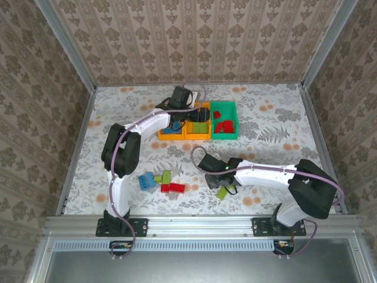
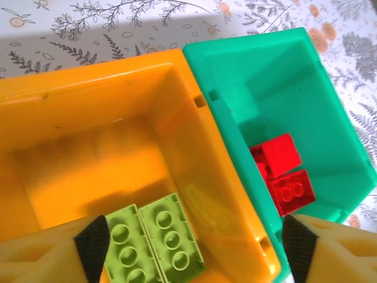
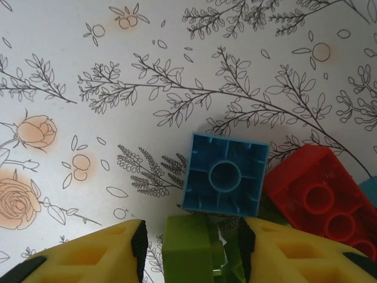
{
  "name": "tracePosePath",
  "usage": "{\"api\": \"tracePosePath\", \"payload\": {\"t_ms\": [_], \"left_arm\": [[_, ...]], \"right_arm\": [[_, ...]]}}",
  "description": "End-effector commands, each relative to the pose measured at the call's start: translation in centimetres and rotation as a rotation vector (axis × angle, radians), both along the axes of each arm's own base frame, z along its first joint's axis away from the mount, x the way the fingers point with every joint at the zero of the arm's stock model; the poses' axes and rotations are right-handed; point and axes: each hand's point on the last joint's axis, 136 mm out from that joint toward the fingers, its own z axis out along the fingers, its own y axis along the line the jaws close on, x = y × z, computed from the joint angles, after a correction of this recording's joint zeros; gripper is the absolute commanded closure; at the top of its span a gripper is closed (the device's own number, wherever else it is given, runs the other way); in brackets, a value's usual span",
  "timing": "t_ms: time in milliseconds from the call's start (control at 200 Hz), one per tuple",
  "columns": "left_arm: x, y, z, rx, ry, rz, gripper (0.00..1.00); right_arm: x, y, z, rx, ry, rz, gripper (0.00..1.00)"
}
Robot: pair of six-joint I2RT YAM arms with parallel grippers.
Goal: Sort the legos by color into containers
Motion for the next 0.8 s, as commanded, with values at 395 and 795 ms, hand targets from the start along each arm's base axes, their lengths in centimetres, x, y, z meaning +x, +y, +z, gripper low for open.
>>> {"api": "tracePosePath", "payload": {"t_ms": [395,795], "left_arm": [[-3.6,5.8,3.5,-0.029,-0.029,0.077,0.0],[-6.7,9.7,0.5,0.055,0.015,0.127,0.0]], "right_arm": [[-1.2,-0.5,-1.5,-0.147,0.048,0.014,0.69],[2.7,2.3,2.9,-0.016,-0.09,-0.019,0.79]]}}
